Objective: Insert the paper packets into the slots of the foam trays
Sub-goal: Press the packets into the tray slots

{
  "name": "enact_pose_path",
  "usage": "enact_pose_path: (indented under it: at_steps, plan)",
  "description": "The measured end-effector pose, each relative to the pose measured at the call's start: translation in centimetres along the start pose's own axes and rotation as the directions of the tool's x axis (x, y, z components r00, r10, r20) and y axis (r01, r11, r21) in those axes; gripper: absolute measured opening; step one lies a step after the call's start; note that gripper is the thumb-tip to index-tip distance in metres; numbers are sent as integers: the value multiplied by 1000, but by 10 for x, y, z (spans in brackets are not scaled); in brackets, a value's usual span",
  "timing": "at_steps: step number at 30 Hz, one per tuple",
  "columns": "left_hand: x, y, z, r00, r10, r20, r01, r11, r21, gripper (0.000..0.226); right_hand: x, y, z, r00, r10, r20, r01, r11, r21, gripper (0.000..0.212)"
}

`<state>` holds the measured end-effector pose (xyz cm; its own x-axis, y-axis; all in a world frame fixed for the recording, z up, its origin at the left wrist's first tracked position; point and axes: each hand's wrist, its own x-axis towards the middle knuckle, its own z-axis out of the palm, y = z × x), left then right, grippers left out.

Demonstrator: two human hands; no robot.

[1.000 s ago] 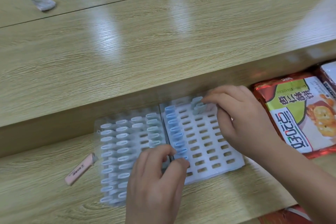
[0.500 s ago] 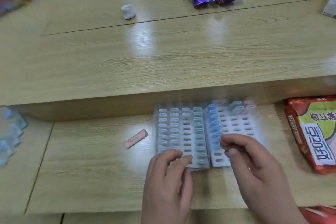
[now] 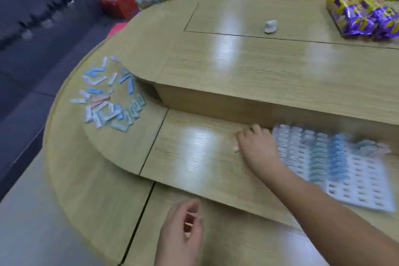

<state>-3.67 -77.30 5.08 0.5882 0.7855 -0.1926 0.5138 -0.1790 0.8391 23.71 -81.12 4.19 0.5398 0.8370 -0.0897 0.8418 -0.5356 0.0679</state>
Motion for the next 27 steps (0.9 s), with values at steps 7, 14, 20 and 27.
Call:
enact_pose_path:
  at_steps: [7,14,20,27]
  plan:
    - [36,-16,-18,993,6,115,-17,996,92,36,42,16,13,978,57,203,-15,979,-202,22]
    - [81,-1,21,976,-9,217,-22,990,137,30,28,22,28,993,2,121,14,991,-132,22]
    - [95,32,50,979,60,195,-85,989,123,29,15,39,3,994,-22,108,-7,966,259,14]
    - [84,99,140,916,331,225,-376,904,204,33,-109,127,-11,928,304,-214,-44,661,749,24]
